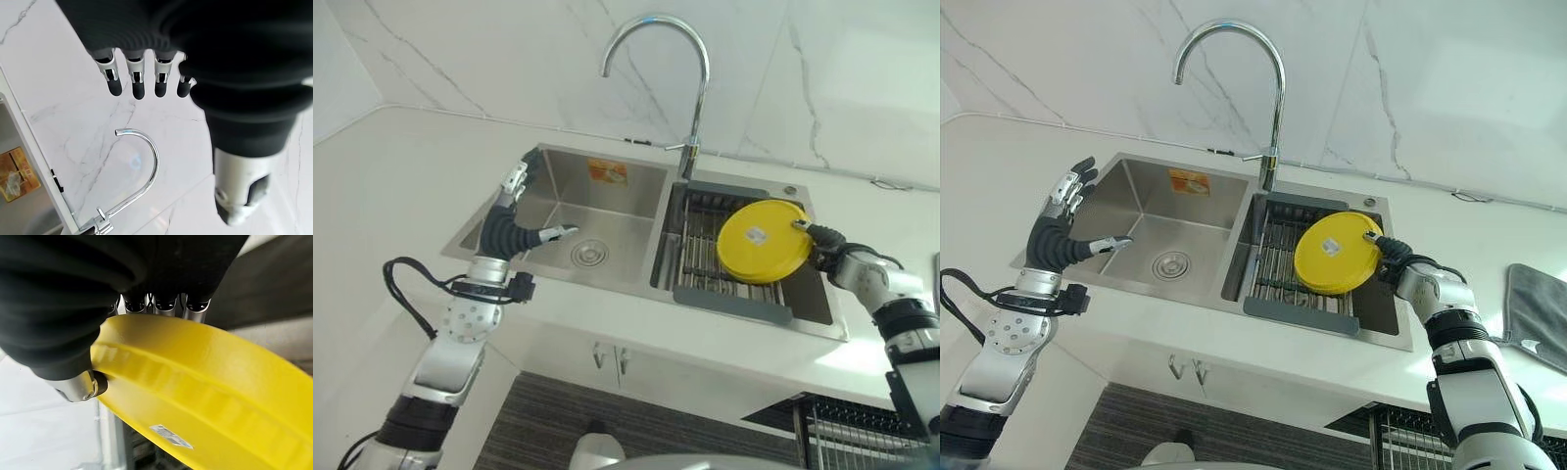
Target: Place the dishes in the dishwasher.
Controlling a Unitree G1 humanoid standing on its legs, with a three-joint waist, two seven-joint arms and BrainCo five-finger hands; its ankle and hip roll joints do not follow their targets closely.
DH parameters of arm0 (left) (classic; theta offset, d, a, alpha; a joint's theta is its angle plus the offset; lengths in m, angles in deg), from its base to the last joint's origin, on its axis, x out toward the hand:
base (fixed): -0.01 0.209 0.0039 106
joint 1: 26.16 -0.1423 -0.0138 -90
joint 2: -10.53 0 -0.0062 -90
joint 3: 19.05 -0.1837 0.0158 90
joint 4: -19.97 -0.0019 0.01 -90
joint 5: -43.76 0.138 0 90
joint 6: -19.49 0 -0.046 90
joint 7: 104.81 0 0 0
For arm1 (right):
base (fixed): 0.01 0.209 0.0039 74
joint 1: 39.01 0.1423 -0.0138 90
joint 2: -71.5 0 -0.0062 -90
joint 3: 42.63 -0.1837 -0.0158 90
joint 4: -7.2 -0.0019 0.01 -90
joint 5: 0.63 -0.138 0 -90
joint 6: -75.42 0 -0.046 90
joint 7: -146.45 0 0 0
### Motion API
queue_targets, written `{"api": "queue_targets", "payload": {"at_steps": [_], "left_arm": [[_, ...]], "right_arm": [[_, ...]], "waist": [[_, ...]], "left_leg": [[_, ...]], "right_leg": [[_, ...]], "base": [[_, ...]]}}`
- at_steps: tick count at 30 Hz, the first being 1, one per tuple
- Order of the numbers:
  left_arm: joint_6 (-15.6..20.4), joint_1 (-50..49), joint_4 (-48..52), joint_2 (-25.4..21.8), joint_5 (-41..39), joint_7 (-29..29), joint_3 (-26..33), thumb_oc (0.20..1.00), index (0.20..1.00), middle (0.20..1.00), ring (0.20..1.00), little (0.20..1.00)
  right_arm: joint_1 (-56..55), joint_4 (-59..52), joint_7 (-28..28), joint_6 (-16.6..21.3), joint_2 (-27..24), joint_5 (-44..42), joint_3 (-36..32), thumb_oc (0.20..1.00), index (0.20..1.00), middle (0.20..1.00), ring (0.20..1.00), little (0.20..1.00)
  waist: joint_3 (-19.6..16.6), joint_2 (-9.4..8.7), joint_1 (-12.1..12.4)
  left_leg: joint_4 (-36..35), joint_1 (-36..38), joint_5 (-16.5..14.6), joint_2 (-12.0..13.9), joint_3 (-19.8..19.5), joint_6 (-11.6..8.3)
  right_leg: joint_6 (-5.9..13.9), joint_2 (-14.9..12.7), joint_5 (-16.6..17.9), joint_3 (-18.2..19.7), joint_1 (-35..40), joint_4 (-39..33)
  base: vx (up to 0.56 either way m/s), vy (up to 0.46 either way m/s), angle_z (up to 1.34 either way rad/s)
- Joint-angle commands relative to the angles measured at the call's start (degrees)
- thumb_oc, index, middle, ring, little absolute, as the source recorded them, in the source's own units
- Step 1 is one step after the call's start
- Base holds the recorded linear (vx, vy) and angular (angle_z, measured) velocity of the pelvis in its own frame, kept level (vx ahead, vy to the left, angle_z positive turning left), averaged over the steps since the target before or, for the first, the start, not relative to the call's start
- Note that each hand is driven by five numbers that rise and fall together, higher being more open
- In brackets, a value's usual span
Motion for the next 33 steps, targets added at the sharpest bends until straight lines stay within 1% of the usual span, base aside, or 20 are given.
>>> {"api": "queue_targets", "payload": {"at_steps": [1,3,4,7,9,11,15,17,19,21,22,23,25,26,28,29,30,31,32,33], "left_arm": [[3.64,4.33,0.19,-0.80,-1.55,0.09,-2.46,1.000,1.000,1.000,1.000,1.000],[3.89,3.43,0.77,-0.56,-1.54,-0.64,-1.89,1.000,1.000,1.000,1.000,1.000],[4.12,3.03,0.96,-0.38,-1.40,-0.94,-1.68,1.000,1.000,1.000,1.000,1.000],[5.18,1.68,1.34,0.28,-0.94,-1.34,-0.93,1.000,1.000,1.000,1.000,1.000],[5.67,0.96,1.63,0.55,-0.64,-1.18,-0.38,1.000,1.000,1.000,1.000,1.000],[6.13,-0.68,2.38,1.43,-0.01,-0.46,1.19,1.000,1.000,1.000,1.000,1.000],[7.69,-4.89,4.56,3.87,0.97,0.06,4.94,1.000,1.000,1.000,1.000,1.000],[8.94,-6.08,5.56,5.60,0.59,0.15,6.39,1.000,1.000,1.000,1.000,1.000],[11.27,-7.57,6.48,7.61,1.26,1.71,7.61,1.000,1.000,1.000,1.000,1.000],[12.33,-7.93,7.56,8.80,2.11,3.16,8.58,1.000,1.000,1.000,1.000,1.000],[12.91,-7.50,8.03,9.26,2.32,3.50,8.98,1.000,1.000,1.000,1.000,1.000],[13.83,-7.00,8.40,9.04,2.47,3.89,9.59,1.000,1.000,1.000,1.000,1.000],[15.41,-6.30,8.43,8.52,1.65,2.73,9.84,1.000,1.000,1.000,1.000,1.000],[15.47,-5.55,8.91,8.27,2.10,2.38,9.90,1.000,1.000,1.000,1.000,1.000],[15.25,-4.69,9.80,8.32,1.93,0.68,9.74,1.000,1.000,1.000,1.000,1.000],[13.69,-4.68,10.29,8.98,3.35,-1.09,9.22,1.000,1.000,1.000,1.000,1.000],[11.23,-5.28,10.55,8.89,5.36,-1.45,8.65,1.000,1.000,1.000,1.000,1.000],[10.30,-5.54,10.82,8.52,5.32,-1.27,8.58,1.000,1.000,1.000,1.000,1.000],[10.44,-5.51,10.82,8.30,4.74,-1.70,8.67,1.000,1.000,1.000,1.000,1.000],[11.90,-5.29,10.95,7.64,5.43,-2.35,8.87,1.000,1.000,1.000,1.000,1.000]], "right_arm": [[4.96,-4.62,1.42,8.87,-1.71,-8.37,-2.51,0.200,0.200,0.200,0.200,0.200],[3.01,-8.13,1.29,10.66,-0.46,-9.13,-3.68,0.200,0.200,0.200,0.200,0.200],[1.63,-11.07,0.13,12.67,0.49,-8.40,-4.40,0.200,0.200,0.200,0.200,0.200],[-2.32,-19.55,-2.92,16.04,2.06,-7.84,-6.30,0.200,0.200,0.200,0.200,0.200],[-4.44,-24.02,-4.71,17.37,2.79,-7.52,-7.53,0.200,0.200,0.200,0.200,0.200],[-9.26,-32.26,-6.73,19.24,4.18,-4.75,-10.19,0.200,0.200,0.200,0.200,0.200],[-18.51,-44.10,-6.70,21.29,6.45,1.72,-15.58,0.200,0.200,0.200,0.200,0.200],[-22.45,-48.74,-6.22,22.35,7.30,3.96,-18.17,0.200,0.200,0.200,0.200,0.200],[-24.13,-51.47,-4.78,22.65,7.80,4.59,-19.82,0.200,0.200,0.200,0.200,0.200],[-25.05,-53.24,-3.73,23.09,7.61,5.40,-21.04,0.200,0.200,0.200,0.200,0.200],[-25.58,-54.45,-3.75,23.54,6.90,5.12,-21.84,0.200,0.200,0.200,0.200,0.200],[-26.04,-55.45,-4.29,24.67,6.75,5.82,-22.51,0.200,0.200,0.200,0.200,0.200],[-26.34,-55.82,-4.41,26.82,7.52,7.24,-22.80,0.200,0.200,0.200,0.200,0.200],[-27.46,-57.48,-4.10,27.24,8.23,7.31,-23.81,0.200,0.200,0.200,0.200,0.200],[-29.37,-59.48,-3.13,28.08,9.13,7.96,-25.41,0.200,0.200,0.200,0.200,0.200],[-31.63,-60.90,-1.81,28.74,10.17,8.76,-26.64,0.200,0.200,0.200,0.200,0.200],[-33.01,-62.54,-1.38,27.76,10.03,8.53,-27.07,0.200,0.200,0.200,0.200,0.200],[-33.38,-62.81,-0.90,27.20,9.86,8.10,-27.12,0.200,0.200,0.200,0.200,0.200],[-33.44,-62.60,-0.63,27.08,9.99,8.14,-27.12,0.200,0.200,0.200,0.200,0.200],[-33.73,-62.24,-1.33,27.87,9.55,7.93,-27.52,0.200,0.200,0.200,0.200,0.200]], "waist": [[-1.51,1.02,2.23],[-1.59,1.06,2.14],[-1.66,1.17,1.89],[-1.79,1.45,0.97],[-1.81,1.69,0.39],[-1.75,2.04,-1.02],[-1.72,2.75,-3.50],[-1.55,2.96,-4.78],[-0.50,2.78,-4.98],[0.70,1.21,-4.96],[1.47,0.41,-5.05],[2.10,0.81,-6.27],[2.77,1.19,-7.49],[3.50,0.82,-8.16],[4.30,0.05,-8.78],[4.96,-0.55,-9.25],[5.47,-0.48,-9.55],[5.71,-0.06,-9.72],[5.68,0.24,-9.95],[5.48,0.95,-10.44]], "left_leg": [[-0.07,3.36,-8.41,1.75,-2.00,-1.48],[-0.07,3.40,-8.39,1.81,-2.03,-1.41],[-0.07,3.30,-8.31,1.91,-1.99,-1.40],[-0.07,3.30,-8.06,2.48,-1.43,-1.43],[-0.07,3.34,-7.93,2.88,-1.06,-1.47],[-0.07,3.41,-7.75,3.61,-0.15,-1.52],[-0.07,3.51,-7.00,4.80,2.28,-1.97],[-0.07,3.48,-7.02,4.68,2.67,-1.89],[1.92,5.06,-9.01,2.59,-1.79,-1.30],[12.58,1.61,-12.71,0.00,-4.44,-0.60],[16.85,-0.68,-16.22,-2.19,-6.35,0.45],[14.20,0.33,-16.99,-2.95,-7.06,1.56],[11.16,2.49,-16.81,-3.37,-5.67,2.70],[10.26,3.07,-16.98,-4.65,-6.38,3.43],[10.30,3.21,-18.21,-6.77,-7.55,4.09],[9.90,3.52,-18.62,-7.96,-8.08,4.26],[8.76,4.66,-18.59,-8.24,-7.32,4.50],[7.16,5.38,-17.86,-7.99,-6.23,4.81],[5.85,5.62,-17.20,-7.85,-5.53,5.18],[3.91,5.57,-15.89,-7.66,-5.06,6.08]], "right_leg": [[1.28,-1.96,-5.90,-2.23,1.86,0.32],[1.23,-1.87,-5.93,-2.15,1.91,0.32],[1.18,-1.78,-5.91,-2.06,1.80,0.32],[0.89,-1.39,-6.08,-1.72,1.61,0.32],[0.69,-1.14,-6.16,-1.45,1.45,0.32],[0.34,-0.63,-6.39,-0.71,0.90,0.32],[-0.08,0.13,-6.49,0.50,-0.42,0.32],[0.04,0.23,-6.44,1.74,-1.12,0.32],[-0.18,0.42,-6.62,5.91,-1.71,0.32],[-0.37,-1.20,-5.20,8.53,-2.63,0.32],[0.14,-2.07,-4.17,10.04,-3.16,0.32],[1.41,-2.87,-2.64,11.19,-4.95,0.35],[3.04,-4.28,-1.18,12.29,-7.04,1.21],[4.54,-6.26,1.00,13.68,-9.37,2.30],[5.51,-8.52,4.14,14.87,-11.37,3.14],[5.63,-9.16,6.11,14.98,-13.34,3.89],[6.22,-8.60,7.03,12.21,-15.19,5.41],[5.92,-7.69,6.10,11.46,-15.84,7.38],[5.49,-6.56,4.66,11.55,-16.03,8.72],[4.38,-3.77,1.10,12.62,-15.91,11.55]], "base": [[-0.02,-0.014,0.11],[-0.02,-0.040,0.06],[-0.03,-0.075,0.01],[-0.04,-0.099,0.00],[-0.04,-0.122,-0.02],[-0.05,-0.174,-0.02],[-0.05,-0.090,-0.15],[-0.14,0.099,-0.08],[-0.17,0.253,-0.12],[-0.23,0.355,-0.86],[-0.23,0.505,-1.42],[-0.21,0.557,-1.09],[-0.18,0.537,-0.64],[-0.20,0.513,-0.54],[-0.19,0.441,-0.44],[-0.17,0.418,-0.55],[-0.20,0.390,-0.54],[-0.17,0.287,-1.28],[-0.25,0.268,-1.22],[-0.23,0.208,-1.13]]}}
